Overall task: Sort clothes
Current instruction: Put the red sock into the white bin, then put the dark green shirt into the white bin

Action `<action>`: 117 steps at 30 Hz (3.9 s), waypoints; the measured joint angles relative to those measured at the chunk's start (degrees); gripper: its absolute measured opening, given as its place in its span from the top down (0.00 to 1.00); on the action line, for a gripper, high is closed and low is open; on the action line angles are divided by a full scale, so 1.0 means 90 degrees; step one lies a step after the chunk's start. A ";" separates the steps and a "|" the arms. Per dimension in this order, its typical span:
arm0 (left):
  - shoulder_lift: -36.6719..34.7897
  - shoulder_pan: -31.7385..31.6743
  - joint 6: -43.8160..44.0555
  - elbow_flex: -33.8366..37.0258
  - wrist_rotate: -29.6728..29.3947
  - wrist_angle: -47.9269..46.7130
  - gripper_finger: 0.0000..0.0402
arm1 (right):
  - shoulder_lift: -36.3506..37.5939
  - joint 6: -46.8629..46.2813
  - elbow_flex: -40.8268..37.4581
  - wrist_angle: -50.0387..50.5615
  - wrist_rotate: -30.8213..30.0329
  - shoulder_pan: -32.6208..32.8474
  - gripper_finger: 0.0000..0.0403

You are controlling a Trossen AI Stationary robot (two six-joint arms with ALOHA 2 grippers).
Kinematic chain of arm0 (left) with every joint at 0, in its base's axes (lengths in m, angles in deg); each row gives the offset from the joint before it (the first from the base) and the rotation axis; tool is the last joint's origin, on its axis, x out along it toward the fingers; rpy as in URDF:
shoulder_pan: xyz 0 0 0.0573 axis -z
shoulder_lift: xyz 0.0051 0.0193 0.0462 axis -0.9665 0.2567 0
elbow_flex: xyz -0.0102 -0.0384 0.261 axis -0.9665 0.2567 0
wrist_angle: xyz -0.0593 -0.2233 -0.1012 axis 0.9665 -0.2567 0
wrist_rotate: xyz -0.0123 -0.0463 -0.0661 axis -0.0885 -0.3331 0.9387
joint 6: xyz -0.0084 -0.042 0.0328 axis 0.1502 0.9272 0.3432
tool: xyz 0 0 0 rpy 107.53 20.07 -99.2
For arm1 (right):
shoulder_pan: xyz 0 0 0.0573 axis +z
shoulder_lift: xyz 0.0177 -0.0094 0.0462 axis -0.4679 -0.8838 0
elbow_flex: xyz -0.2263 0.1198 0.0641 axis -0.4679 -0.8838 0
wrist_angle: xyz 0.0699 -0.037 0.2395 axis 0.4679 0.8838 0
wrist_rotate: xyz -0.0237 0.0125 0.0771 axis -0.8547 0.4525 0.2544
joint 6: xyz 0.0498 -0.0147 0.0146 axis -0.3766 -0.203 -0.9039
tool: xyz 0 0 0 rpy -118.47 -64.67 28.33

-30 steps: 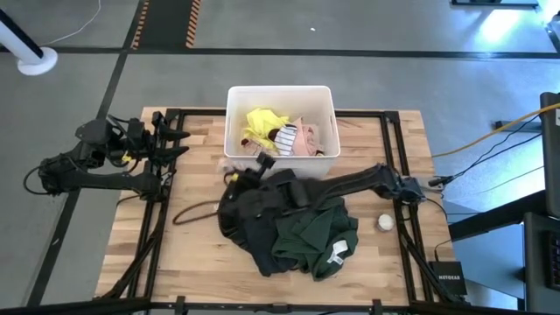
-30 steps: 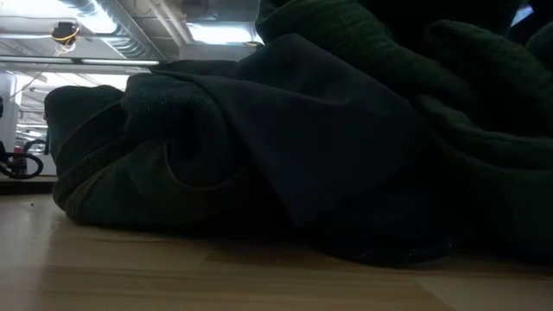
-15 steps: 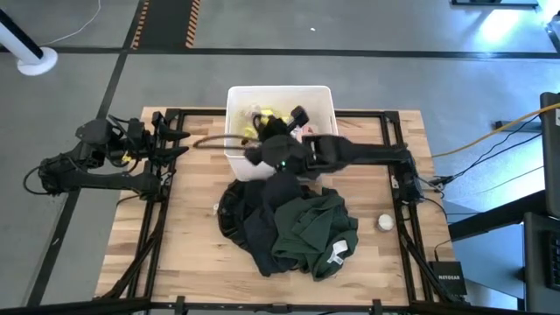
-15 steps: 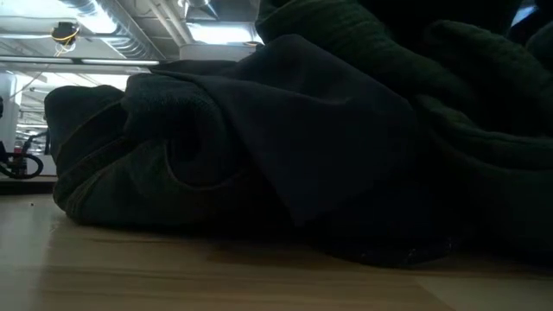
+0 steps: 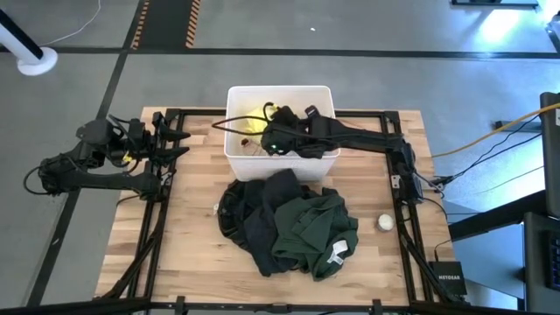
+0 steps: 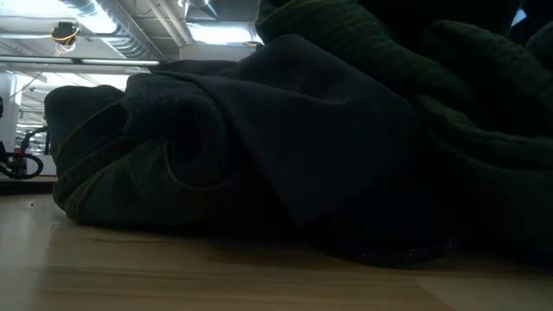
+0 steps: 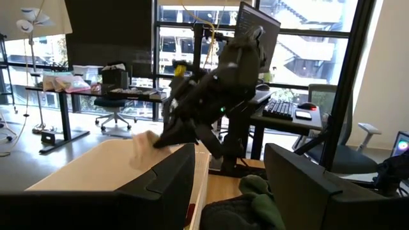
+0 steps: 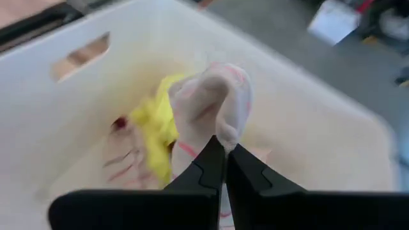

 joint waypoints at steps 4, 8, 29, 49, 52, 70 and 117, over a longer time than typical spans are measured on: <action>0.0000 0.0000 0.0001 0.0000 -0.0002 0.0000 0.55 | 0.0000 -0.0079 -0.0135 -0.0003 0.0580 -0.0088 0.95; 0.0000 0.0000 0.0016 0.0000 -0.0001 0.0002 0.55 | 0.0000 -0.0382 -0.0138 0.0026 0.0535 -0.0090 0.94; 0.0000 -0.0001 0.0024 0.0000 0.0000 -0.0002 0.55 | 0.0168 0.0440 0.0474 0.0056 0.2020 0.0163 0.50; 0.0000 -0.0001 0.0098 0.0000 -0.0002 -0.0002 0.55 | 0.0403 -0.1272 0.0265 0.0696 0.1842 0.3247 0.50; 0.0000 -0.0002 0.0097 0.0000 0.0000 -0.0002 0.55 | 0.0401 -0.1685 0.0041 0.0572 0.1778 0.3649 0.50; 0.0002 -0.0001 0.0097 0.0000 -0.0001 0.0041 0.55 | 0.0396 -0.1471 -0.1317 -0.1528 0.1835 0.4295 0.50; 0.0097 0.0000 0.0036 0.0000 -0.0002 0.0031 0.55 | 0.0393 0.0436 -0.3159 -0.0247 0.1156 0.3404 0.50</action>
